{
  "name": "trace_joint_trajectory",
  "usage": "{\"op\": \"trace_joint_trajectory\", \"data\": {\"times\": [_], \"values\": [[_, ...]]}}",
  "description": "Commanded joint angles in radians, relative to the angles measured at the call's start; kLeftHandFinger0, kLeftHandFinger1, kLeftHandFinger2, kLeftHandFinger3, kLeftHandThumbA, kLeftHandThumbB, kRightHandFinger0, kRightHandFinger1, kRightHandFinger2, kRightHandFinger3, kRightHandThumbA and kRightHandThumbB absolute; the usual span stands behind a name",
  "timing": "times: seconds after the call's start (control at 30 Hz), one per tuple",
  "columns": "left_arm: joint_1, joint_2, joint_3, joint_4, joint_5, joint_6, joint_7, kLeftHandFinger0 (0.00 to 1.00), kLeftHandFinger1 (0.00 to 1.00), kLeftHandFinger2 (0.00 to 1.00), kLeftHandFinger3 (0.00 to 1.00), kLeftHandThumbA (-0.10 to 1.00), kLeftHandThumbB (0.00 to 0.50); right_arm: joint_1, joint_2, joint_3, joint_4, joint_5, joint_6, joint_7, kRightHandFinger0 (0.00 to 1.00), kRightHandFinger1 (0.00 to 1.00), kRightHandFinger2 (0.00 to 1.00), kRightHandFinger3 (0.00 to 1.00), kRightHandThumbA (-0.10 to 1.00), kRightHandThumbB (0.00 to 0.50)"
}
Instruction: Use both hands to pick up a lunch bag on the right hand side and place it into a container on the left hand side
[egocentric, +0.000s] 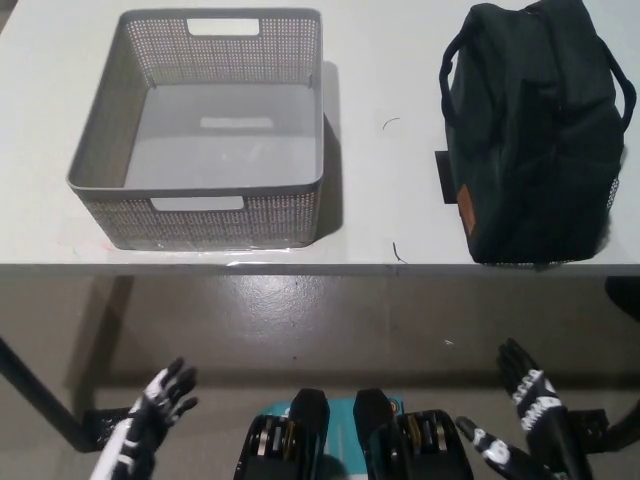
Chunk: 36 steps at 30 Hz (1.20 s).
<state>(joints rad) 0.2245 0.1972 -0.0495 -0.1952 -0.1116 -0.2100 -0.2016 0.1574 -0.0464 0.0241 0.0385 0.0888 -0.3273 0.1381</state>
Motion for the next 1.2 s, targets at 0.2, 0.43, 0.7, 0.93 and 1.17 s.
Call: {"op": "trace_joint_trajectory", "data": {"times": [0.2,0.43,0.7,0.93,1.17], "values": [[-0.077,0.010,-0.149,-0.353,-0.025,0.107,-0.086,1.00,1.00,1.00,1.00,1.00,0.233,0.050,0.016,-0.064,-0.322,-0.027,-0.105,-0.063,1.00,1.00,1.00,1.00,0.94,0.203],[-0.256,0.010,-0.191,-0.419,-0.007,0.189,-0.106,1.00,1.00,1.00,1.00,1.00,0.219,0.009,0.000,-0.135,-0.485,0.024,-0.023,-0.102,1.00,1.00,1.00,1.00,0.96,0.312],[-0.570,-0.023,-0.166,-0.274,0.009,0.274,-0.088,1.00,1.00,1.00,1.00,1.00,0.284,-0.138,-0.044,-0.254,-0.439,0.104,0.012,-0.152,1.00,1.00,1.00,1.00,1.00,0.299],[-0.770,-0.132,-0.107,-0.086,-0.025,0.367,-0.018,1.00,1.00,1.00,1.00,1.00,0.355,-0.265,-0.105,-0.320,-0.376,0.147,0.066,-0.165,1.00,1.00,1.00,1.00,1.00,0.236],[-0.965,-0.290,0.010,0.141,-0.099,0.451,0.057,1.00,1.00,1.00,1.00,1.00,0.356,-0.449,-0.155,-0.362,-0.213,0.226,0.140,-0.177,1.00,1.00,1.00,1.00,1.00,0.270]]}}
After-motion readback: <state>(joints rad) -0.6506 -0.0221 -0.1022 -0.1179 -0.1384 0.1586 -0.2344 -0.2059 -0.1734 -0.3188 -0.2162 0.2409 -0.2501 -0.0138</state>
